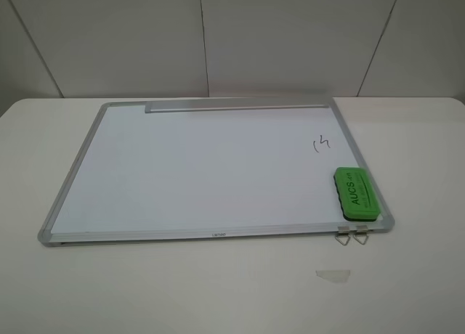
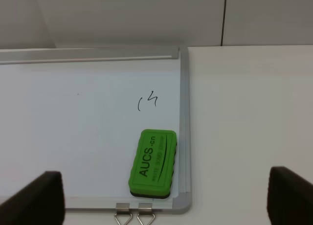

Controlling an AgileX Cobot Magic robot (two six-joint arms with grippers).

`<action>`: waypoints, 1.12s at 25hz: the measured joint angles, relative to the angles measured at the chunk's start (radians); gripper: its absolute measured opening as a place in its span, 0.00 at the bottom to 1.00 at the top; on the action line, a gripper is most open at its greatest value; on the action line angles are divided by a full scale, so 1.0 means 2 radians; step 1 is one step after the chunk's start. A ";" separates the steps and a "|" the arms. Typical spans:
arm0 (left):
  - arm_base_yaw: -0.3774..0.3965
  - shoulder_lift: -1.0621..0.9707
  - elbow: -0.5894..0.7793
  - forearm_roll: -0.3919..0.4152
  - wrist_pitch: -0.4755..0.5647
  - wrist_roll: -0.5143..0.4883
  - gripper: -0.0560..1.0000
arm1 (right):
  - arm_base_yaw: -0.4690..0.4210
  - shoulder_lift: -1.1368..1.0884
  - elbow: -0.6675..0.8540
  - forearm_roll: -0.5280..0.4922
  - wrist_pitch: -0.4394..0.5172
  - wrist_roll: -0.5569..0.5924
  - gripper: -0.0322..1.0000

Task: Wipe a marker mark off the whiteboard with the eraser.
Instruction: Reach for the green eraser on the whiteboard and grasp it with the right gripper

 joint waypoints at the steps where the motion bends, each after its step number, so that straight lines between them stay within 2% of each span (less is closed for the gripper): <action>1: 0.000 0.000 0.000 0.000 0.000 0.000 0.70 | 0.000 0.000 0.000 0.000 0.000 0.000 0.83; 28: 0.000 0.000 0.000 0.000 0.000 0.000 0.70 | 0.000 0.000 0.000 0.000 0.000 0.000 0.83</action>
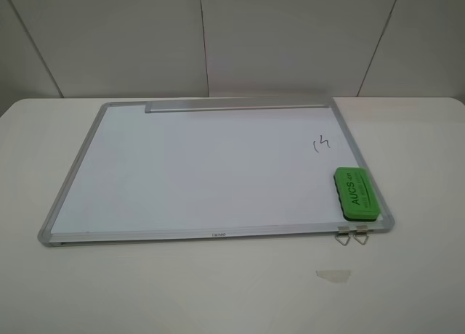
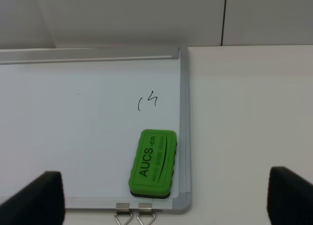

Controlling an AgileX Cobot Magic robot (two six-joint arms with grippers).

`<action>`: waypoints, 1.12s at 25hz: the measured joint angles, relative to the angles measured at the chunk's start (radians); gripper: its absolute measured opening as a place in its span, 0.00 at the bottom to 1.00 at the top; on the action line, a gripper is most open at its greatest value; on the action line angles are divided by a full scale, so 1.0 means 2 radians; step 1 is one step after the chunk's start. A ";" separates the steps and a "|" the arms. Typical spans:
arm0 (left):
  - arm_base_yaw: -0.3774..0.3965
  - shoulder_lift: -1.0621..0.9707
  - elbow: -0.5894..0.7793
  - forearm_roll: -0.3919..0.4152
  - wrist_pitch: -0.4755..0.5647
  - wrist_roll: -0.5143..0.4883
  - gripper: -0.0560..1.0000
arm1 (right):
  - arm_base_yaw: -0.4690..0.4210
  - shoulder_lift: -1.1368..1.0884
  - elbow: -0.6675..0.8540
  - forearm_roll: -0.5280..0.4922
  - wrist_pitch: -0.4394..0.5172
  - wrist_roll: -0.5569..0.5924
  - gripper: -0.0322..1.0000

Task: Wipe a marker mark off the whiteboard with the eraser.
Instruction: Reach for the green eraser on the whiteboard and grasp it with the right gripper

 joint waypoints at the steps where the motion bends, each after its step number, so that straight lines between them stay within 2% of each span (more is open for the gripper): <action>1: 0.000 0.000 0.000 0.000 0.000 0.000 0.70 | 0.000 0.000 0.000 0.000 0.000 0.000 0.83; 13: 0.000 0.000 0.000 0.000 0.000 0.000 0.70 | 0.000 0.000 0.000 0.001 0.000 0.000 0.83; 20: 0.000 0.000 0.000 0.000 0.000 0.000 0.70 | 0.000 0.003 -0.002 0.021 0.000 0.010 0.83; 23: 0.000 0.000 0.000 0.000 0.000 0.000 0.70 | 0.000 0.042 -0.016 0.037 0.000 0.023 0.83; 28: 0.000 0.000 0.000 0.000 0.000 0.000 0.70 | 0.001 0.177 -0.055 0.065 -0.001 0.022 0.83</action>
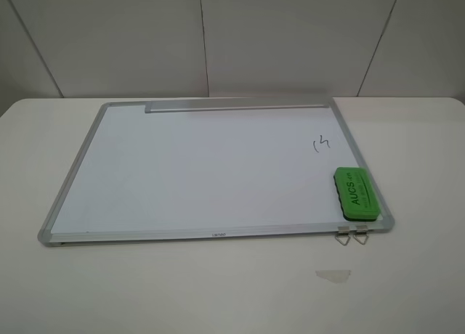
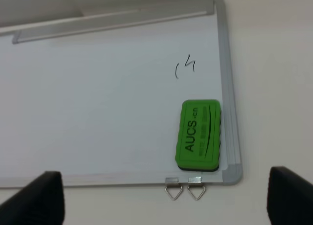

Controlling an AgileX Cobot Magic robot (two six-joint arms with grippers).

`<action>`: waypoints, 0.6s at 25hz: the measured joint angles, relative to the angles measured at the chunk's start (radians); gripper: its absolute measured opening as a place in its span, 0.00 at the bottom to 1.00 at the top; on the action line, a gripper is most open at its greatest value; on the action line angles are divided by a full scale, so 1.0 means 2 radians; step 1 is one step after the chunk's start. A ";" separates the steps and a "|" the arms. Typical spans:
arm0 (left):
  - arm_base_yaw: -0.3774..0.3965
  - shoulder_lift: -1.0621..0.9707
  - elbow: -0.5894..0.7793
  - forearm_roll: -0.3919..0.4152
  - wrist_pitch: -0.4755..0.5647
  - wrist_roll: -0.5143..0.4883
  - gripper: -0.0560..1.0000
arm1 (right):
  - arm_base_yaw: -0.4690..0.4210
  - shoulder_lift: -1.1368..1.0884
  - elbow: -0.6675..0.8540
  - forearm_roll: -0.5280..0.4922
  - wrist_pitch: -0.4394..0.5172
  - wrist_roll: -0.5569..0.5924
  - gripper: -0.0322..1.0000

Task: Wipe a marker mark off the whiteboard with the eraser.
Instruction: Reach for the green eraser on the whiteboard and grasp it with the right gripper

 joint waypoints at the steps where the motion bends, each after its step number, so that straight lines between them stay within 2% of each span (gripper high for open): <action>1: 0.000 0.000 0.000 0.000 0.000 0.000 0.70 | 0.000 0.032 -0.007 0.002 0.000 -0.003 0.83; 8: 0.000 0.000 0.000 0.000 0.000 0.000 0.70 | 0.000 0.246 -0.057 0.029 -0.008 -0.056 0.83; 15: 0.000 0.000 0.000 0.000 0.000 0.000 0.70 | 0.000 0.437 -0.111 0.032 -0.021 -0.065 0.83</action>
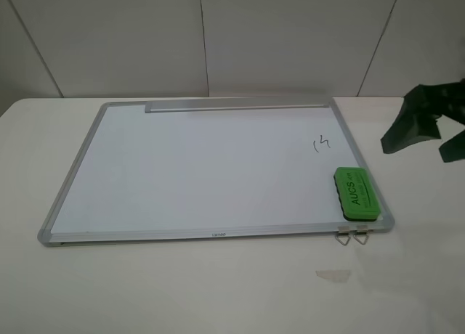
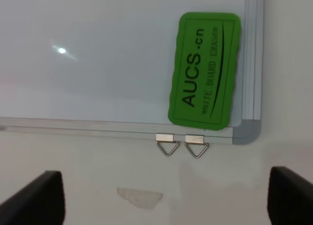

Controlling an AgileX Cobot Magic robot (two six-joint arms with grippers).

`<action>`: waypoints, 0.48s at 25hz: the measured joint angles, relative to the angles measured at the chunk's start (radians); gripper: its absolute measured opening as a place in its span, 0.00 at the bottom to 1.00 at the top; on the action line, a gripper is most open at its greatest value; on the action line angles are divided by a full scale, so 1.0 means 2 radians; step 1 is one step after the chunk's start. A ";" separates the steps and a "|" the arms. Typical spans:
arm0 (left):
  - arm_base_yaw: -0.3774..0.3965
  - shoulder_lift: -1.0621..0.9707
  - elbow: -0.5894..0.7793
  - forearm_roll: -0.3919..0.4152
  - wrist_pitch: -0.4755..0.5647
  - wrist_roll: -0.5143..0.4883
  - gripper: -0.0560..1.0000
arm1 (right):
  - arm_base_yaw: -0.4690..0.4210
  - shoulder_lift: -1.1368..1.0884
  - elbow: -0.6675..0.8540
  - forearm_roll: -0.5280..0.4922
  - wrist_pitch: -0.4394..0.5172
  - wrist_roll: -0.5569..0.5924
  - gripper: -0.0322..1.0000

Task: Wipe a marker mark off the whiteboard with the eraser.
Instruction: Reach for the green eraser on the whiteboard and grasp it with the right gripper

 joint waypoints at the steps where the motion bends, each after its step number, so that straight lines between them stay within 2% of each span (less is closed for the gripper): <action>1: 0.000 0.000 0.000 0.000 0.000 0.000 0.70 | 0.000 0.022 -0.006 0.000 -0.001 0.000 0.83; 6: 0.000 0.000 0.000 0.000 0.000 0.000 0.70 | 0.000 0.130 -0.037 -0.001 -0.003 0.000 0.83; 12: 0.000 0.000 0.000 0.000 0.000 0.000 0.70 | 0.007 0.198 -0.046 -0.010 -0.021 -0.002 0.83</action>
